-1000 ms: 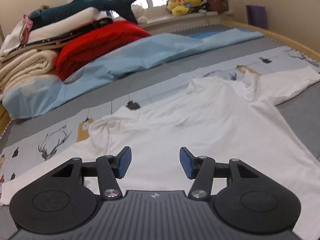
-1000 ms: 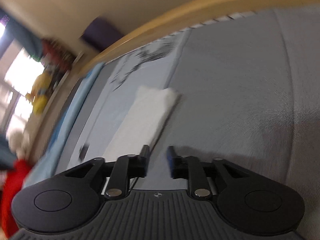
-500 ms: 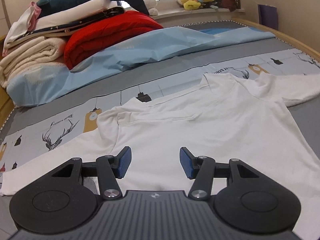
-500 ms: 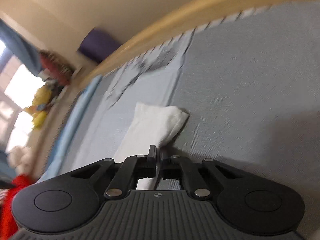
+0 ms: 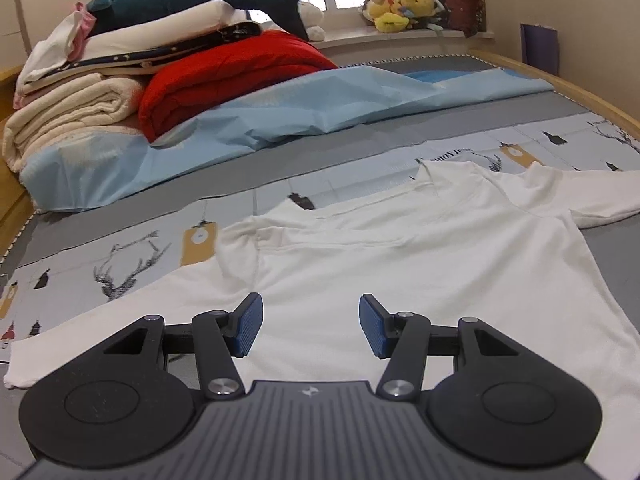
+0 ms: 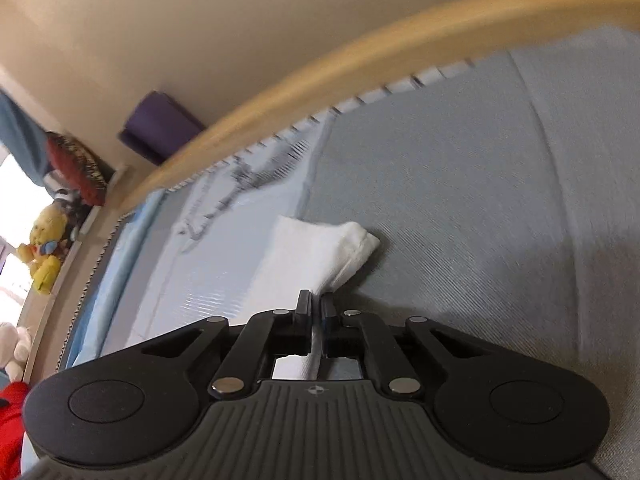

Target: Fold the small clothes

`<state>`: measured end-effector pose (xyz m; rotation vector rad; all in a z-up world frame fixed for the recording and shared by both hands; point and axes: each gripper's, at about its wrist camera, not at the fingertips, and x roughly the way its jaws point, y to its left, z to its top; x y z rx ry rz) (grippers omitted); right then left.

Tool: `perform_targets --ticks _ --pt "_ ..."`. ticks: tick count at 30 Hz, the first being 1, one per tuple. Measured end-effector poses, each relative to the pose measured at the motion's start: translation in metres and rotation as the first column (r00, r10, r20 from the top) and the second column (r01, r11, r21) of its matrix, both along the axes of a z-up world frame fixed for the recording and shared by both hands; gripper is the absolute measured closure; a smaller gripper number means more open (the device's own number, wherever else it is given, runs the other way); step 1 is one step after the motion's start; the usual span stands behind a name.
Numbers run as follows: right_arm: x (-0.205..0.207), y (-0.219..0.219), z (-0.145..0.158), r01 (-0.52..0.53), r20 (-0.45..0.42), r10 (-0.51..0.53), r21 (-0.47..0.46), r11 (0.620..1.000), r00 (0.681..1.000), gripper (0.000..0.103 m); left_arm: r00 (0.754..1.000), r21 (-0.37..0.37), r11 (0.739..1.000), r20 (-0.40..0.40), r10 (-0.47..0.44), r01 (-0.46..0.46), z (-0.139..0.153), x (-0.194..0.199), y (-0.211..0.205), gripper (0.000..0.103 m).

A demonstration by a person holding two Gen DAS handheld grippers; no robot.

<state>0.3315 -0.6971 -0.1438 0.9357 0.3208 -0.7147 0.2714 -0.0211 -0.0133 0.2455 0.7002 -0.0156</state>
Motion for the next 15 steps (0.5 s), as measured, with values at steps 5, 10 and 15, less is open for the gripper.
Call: perform_targets --ticks 5,10,15 --pt "0.031 0.056 0.070 -0.153 0.056 0.165 -0.186 0.971 0.985 0.100 0.996 -0.059 0.995 0.006 0.086 -0.086 0.012 -0.001 0.035 0.044" --pt "0.066 0.179 0.142 -0.394 0.073 0.453 -0.383 0.836 0.889 0.100 0.984 -0.122 0.976 -0.002 0.180 -0.179 0.023 -0.006 0.072 0.044" --pt "0.075 0.386 0.179 -0.689 -0.031 0.823 -0.565 0.454 0.567 0.100 0.971 -0.169 0.957 -0.014 0.237 -0.236 0.032 -0.013 0.101 0.044"
